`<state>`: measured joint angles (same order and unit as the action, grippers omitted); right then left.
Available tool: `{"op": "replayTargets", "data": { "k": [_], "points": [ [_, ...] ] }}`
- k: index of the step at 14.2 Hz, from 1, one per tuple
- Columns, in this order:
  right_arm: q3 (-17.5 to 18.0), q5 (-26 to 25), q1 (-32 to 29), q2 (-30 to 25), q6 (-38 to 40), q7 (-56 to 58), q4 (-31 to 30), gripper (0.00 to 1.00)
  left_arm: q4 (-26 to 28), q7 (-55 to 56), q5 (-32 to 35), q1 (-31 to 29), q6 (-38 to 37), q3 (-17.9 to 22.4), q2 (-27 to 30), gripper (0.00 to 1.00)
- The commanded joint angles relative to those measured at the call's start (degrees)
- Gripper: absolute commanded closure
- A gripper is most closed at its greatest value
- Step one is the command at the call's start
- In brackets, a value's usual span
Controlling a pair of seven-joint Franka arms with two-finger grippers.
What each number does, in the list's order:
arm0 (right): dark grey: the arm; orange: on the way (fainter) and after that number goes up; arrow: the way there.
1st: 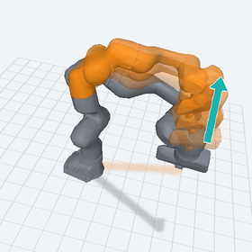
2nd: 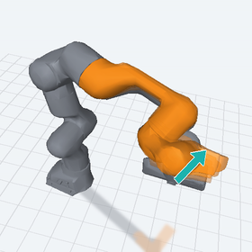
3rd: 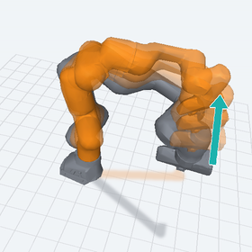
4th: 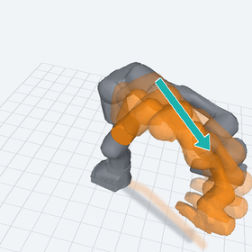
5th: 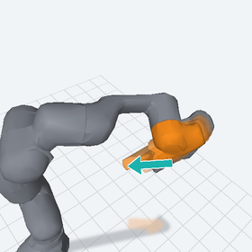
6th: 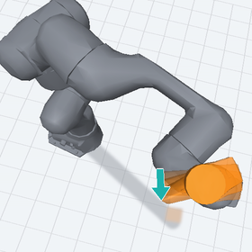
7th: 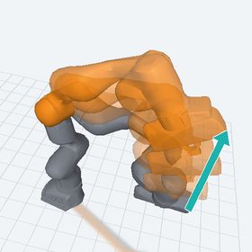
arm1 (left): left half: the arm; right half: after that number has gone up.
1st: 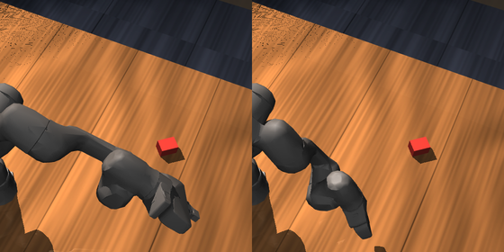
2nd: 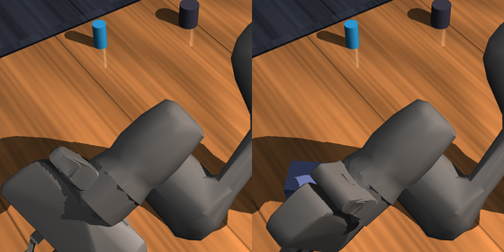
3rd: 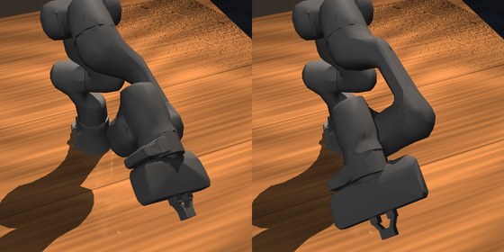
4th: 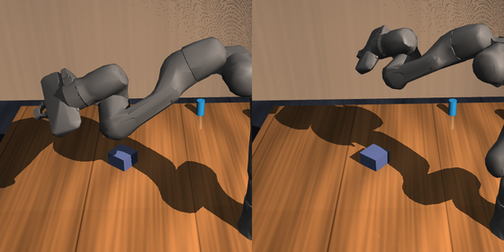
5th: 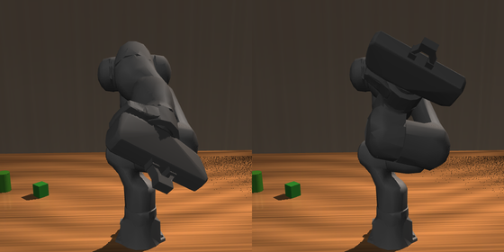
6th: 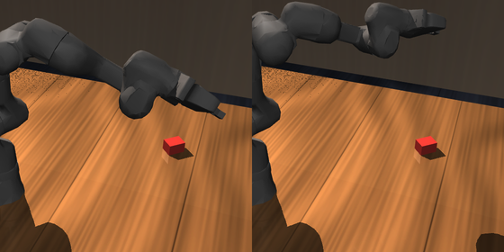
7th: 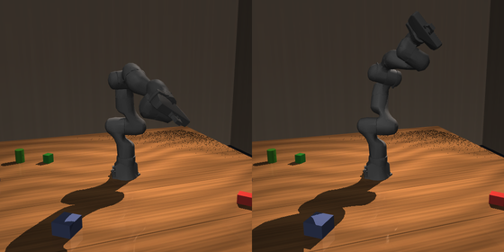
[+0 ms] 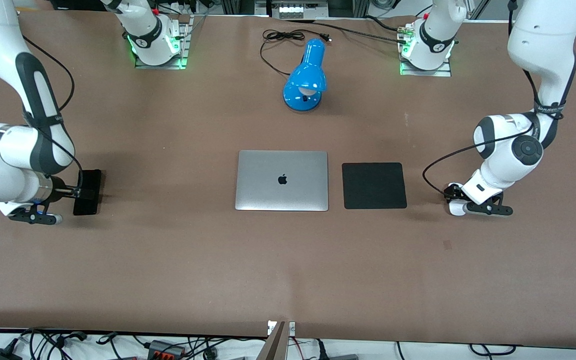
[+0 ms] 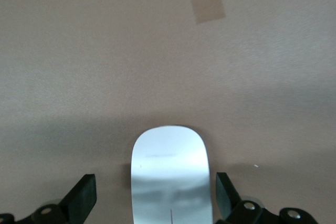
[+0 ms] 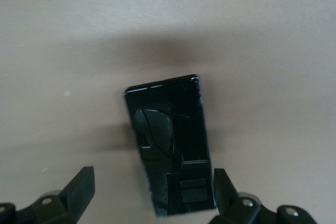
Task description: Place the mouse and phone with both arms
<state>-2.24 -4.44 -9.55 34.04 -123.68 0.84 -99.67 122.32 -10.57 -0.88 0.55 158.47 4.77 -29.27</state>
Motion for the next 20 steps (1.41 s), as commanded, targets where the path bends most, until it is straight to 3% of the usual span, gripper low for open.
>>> {"op": "replayTargets", "data": {
  "k": [1,2,7,10,14,16,20],
  "points": [
    [0.57,-0.74,-2.31,1.38,-3.22,0.39,-0.87,0.00,1.17,-0.77,1.23,-0.46,2.55,-0.46,0.00,0.00],
    [0.57,-0.74,-2.58,1.38,-4.10,0.39,-1.92,0.00,1.25,-0.77,1.23,-0.46,2.55,-0.46,0.09,0.00],
    [0.66,0.22,-3.46,1.38,-7.19,0.05,-5.45,0.00,1.52,0.20,1.14,-0.02,1.67,-0.46,1.66,0.62],
    [0.75,0.31,-3.55,1.38,-7.19,-0.05,-5.80,0.00,-1.28,0.02,1.14,0.24,-5.77,-0.46,4.65,0.66],
    [1.01,2.07,-3.55,1.30,-7.01,-0.31,-6.06,0.00,-14.70,1.50,1.06,3.13,-28.94,-0.81,6.24,0.66],
    [1.10,2.25,-3.81,1.03,-7.01,0.04,-5.98,0.00,-19.82,8.07,1.06,6.99,-39.07,-0.90,6.24,0.66],
    [1.19,4.96,-4.69,0.94,-6.75,0.48,-5.98,0.00,-18.96,26.52,1.14,19.73,-40.70,-0.82,5.72,0.65]
  ]
}}
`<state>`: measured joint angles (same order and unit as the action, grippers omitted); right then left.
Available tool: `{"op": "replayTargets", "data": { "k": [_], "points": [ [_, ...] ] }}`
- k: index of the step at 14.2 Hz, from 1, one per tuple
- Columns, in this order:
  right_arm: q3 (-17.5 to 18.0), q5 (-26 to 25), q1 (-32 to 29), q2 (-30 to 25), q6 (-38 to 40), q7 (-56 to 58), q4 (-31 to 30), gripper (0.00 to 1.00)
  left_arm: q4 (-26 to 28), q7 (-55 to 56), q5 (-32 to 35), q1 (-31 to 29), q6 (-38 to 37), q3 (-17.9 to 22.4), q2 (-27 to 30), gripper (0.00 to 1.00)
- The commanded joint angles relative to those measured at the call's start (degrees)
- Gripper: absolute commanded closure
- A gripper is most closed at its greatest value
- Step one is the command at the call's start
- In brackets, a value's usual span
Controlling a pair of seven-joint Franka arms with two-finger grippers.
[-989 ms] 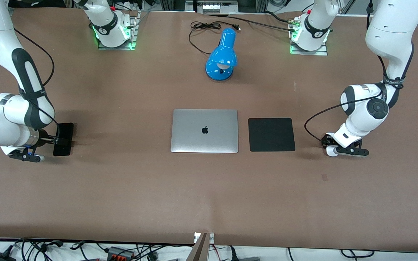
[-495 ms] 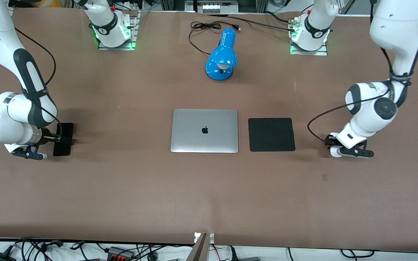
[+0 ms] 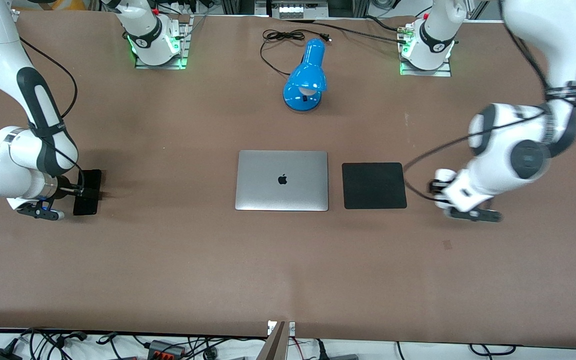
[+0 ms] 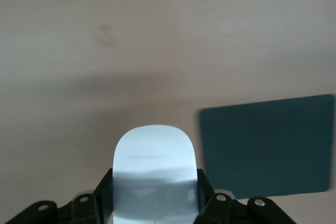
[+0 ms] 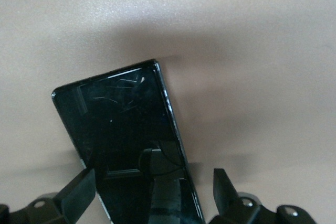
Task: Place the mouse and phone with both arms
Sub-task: 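Move the white mouse with the left gripper onto the black mouse pad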
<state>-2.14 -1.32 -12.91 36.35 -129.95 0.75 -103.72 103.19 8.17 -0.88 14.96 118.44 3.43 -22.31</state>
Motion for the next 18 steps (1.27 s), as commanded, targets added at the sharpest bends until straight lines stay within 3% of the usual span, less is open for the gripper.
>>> {"op": "replayTargets", "data": {
  "k": [1,3,7,11,12,13,14,15,18],
  "points": [
    [1.08,2.20,-1.41,-1.28,-0.48,0.57,-2.01,0.00,0.35,10.70,1.15,7.52,-0.40,0.43,-2.72,0.66],
    [1.08,3.95,-1.41,-1.28,-0.48,0.57,-2.01,0.00,2.44,11.95,1.23,9.46,2.91,0.43,-4.75,0.67],
    [1.17,4.92,-1.41,-1.72,-0.57,1.70,-1.75,0.00,16.58,15.12,1.23,11.14,29.35,0.43,-5.11,0.65],
    [1.43,5.01,-2.11,-1.11,-0.92,5.83,-1.84,0.00,18.36,15.12,1.23,11.23,33.08,0.52,-6.07,0.61],
    [1.43,5.01,-2.12,-1.02,-1.00,6.80,-1.84,0.00,18.45,15.04,1.23,11.23,34.57,0.43,-6.42,0.54],
    [1.43,5.01,-2.12,-0.93,-1.01,7.33,-1.93,0.00,18.45,15.03,1.23,11.23,35.45,0.52,-6.77,0.40],
    [1.43,5.01,-2.12,-0.84,-0.92,7.60,-1.93,0.00,18.45,15.12,1.15,11.23,35.46,0.43,-6.87,0.09],
    [1.35,5.01,-2.12,-0.84,-0.92,7.60,-1.93,0.00,18.37,14.86,1.23,11.06,35.46,0.52,-6.60,0.00],
    [1.43,5.10,-2.12,0.03,-1.62,7.60,-2.01,0.00,18.19,14.77,1.15,10.79,34.85,0.52,-5.21,0.00]
  ]
}}
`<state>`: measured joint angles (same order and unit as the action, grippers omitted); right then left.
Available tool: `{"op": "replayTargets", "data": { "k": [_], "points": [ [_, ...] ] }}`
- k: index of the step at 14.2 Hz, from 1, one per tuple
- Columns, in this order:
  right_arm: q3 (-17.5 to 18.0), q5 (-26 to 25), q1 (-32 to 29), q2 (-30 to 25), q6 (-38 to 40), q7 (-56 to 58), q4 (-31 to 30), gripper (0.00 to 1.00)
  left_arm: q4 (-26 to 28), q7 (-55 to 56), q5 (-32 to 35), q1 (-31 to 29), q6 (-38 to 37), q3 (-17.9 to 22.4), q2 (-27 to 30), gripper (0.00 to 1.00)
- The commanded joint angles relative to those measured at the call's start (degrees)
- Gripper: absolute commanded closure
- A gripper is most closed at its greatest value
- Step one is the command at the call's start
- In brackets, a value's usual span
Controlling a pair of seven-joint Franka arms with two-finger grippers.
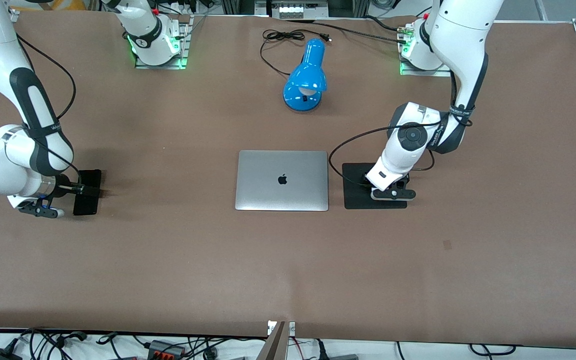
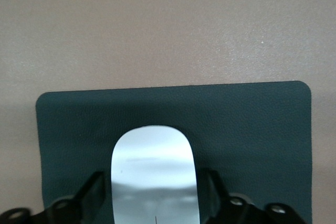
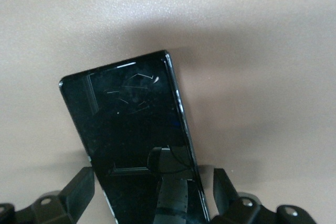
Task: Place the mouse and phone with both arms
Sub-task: 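Move the white mouse with the left gripper onto the black mouse pad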
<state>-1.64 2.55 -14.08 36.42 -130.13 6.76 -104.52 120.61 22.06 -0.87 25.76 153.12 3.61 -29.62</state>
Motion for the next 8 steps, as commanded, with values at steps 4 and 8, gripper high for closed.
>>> {"op": "replayTargets", "data": {
  "k": [4,8],
  "points": [
    [0.94,1.31,-0.95,0.31,-1.79,1.24,-1.13,0.00,-0.19,0.70,1.22,-1.23,-8.59,0.87,7.81,0.00],
    [0.94,1.31,-0.95,0.67,-1.36,1.59,-1.13,0.21,-11.15,-9.19,1.14,-6.67,-33.69,0.79,12.21,0.00]
  ]
}}
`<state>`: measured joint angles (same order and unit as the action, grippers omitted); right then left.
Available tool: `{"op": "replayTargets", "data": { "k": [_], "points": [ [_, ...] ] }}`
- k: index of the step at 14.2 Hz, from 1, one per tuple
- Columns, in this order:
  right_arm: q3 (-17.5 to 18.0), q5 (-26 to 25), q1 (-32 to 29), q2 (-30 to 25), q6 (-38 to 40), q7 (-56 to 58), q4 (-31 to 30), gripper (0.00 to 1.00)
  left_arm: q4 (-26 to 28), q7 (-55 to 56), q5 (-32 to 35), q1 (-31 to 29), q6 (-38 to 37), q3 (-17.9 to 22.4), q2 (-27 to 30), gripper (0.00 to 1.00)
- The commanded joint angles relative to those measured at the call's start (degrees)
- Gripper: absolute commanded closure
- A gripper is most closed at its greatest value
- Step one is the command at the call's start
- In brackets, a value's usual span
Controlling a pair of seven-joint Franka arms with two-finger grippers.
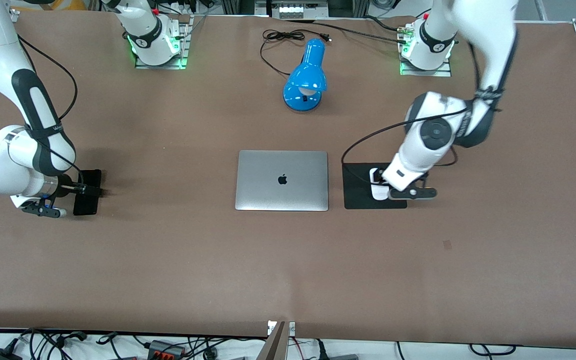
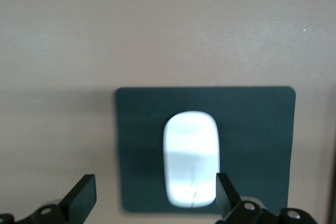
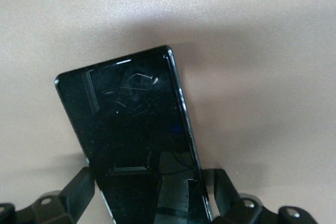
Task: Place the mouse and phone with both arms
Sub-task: 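Release the mouse and raise the left gripper away from the pad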
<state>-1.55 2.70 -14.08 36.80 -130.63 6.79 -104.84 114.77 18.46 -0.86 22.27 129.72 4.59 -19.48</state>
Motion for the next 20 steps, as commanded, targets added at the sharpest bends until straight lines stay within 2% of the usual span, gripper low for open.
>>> {"op": "replayTargets", "data": {
  "k": [1,2,4,6,9,12,14,17,19,20],
  "points": [
    [0.76,1.17,-0.60,0.20,-0.77,1.56,-0.81,0.44,-9.52,-9.11,1.13,-4.76,-16.54,-0.20,2.16,0.00],
    [0.76,1.17,-0.34,0.11,-0.68,1.65,-0.72,0.62,-14.52,-13.06,1.13,-6.69,-22.95,-0.20,2.08,0.00],
    [0.84,1.08,-0.25,-0.24,0.11,1.73,-0.46,0.76,-23.93,-17.13,1.04,-9.42,-33.86,-0.20,1.99,0.00],
    [0.93,0.91,-0.07,-1.02,1.16,1.82,-0.02,0.80,-31.24,-18.80,0.95,-11.01,-40.92,-0.20,1.72,0.00],
    [1.37,0.91,1.77,-4.45,6.42,1.82,2.69,0.82,-37.15,-18.99,0.69,-11.63,-43.84,-0.20,1.81,0.00],
    [1.46,0.91,6.33,-6.04,15.21,0.51,9.10,0.82,-37.42,-18.11,1.91,-11.63,-48.75,-0.02,2.07,0.00],
    [1.37,0.47,11.42,-5.95,14.79,-0.02,10.35,0.82,-37.69,-16.96,1.66,-11.72,-49.30,1.37,2.07,0.00],
    [1.28,0.21,17.84,-5.08,14.53,-1.43,11.85,0.82,-35.85,-16.61,-2.10,-12.68,-49.03,3.83,5.93,0.00],
    [1.37,0.47,22.41,-3.76,13.48,-6.32,12.02,0.82,-31.56,-17.92,-7.19,-17.15,-48.25,4.37,9.44,0.00],
    [1.37,0.29,24.17,-2.97,12.25,-9.66,11.94,0.82,-29.01,-17.84,-7.22,-17.69,-47.02,4.11,11.89,0.00]
  ]
}}
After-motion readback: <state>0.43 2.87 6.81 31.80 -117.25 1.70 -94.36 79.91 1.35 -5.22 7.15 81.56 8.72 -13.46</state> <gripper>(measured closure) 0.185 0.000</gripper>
